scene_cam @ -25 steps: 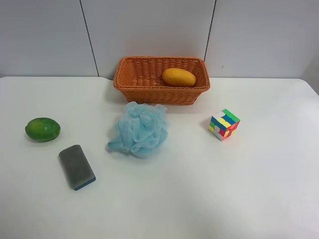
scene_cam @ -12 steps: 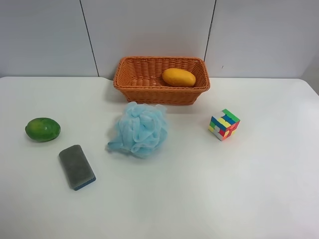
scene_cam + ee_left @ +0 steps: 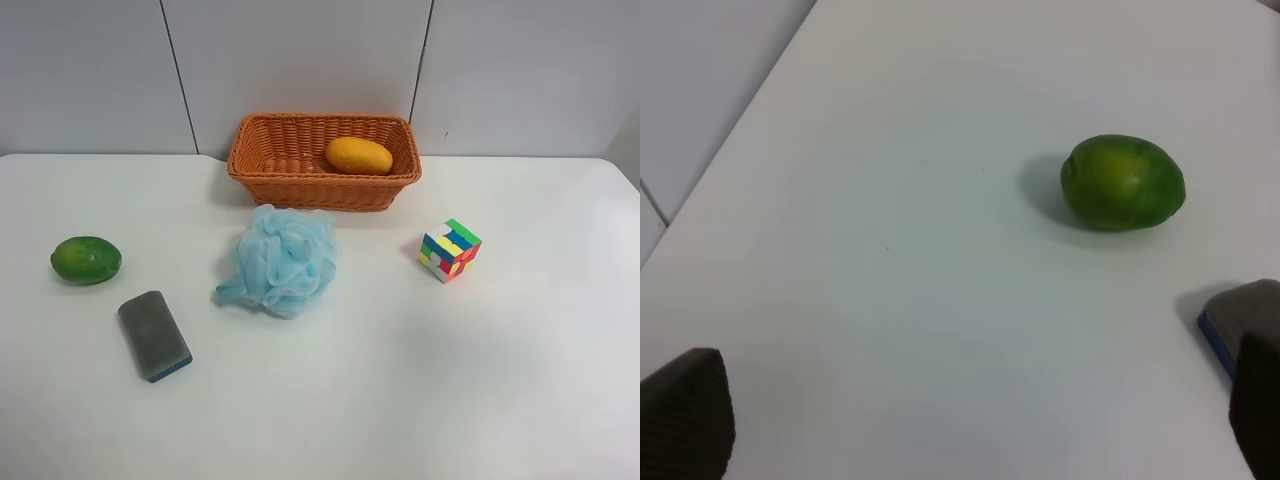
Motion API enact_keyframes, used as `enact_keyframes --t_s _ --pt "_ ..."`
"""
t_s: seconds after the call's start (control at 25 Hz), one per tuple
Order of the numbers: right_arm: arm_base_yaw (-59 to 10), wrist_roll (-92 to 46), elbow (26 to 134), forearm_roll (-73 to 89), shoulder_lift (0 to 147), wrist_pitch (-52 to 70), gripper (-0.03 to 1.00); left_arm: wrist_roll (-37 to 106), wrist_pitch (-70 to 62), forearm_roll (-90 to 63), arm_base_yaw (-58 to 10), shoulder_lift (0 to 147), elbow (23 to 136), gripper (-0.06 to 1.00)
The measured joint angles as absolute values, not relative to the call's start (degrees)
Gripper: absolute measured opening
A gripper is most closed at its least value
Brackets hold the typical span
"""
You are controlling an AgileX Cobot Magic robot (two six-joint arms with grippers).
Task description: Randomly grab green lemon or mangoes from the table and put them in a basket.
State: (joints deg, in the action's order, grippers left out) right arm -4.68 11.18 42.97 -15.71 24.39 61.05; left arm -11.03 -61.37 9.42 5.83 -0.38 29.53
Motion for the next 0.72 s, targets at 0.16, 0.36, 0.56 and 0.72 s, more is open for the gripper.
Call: enact_keyframes --t_s 0.16,0.36,0.56,0.72 --pt "-4.7 4.7 32.6 -9.4 13.7 58.1 0.99 -11.0 -61.4 9.4 5.8 -0.4 29.5 0.99" --pt "-4.7 -1.9 28.9 -1.6 3.9 60.0 0.89 -11.0 -61.4 9.4 5.8 -0.4 29.5 0.99" --pt "-4.7 -2.3 28.3 -0.8 -0.2 61.6 0.84 -11.0 -61.4 9.4 5.8 -0.4 29.5 0.99" --pt "-4.9 -2.3 27.5 -1.1 -0.2 61.1 0.84 -11.0 -61.4 9.4 5.8 -0.4 29.5 0.99"
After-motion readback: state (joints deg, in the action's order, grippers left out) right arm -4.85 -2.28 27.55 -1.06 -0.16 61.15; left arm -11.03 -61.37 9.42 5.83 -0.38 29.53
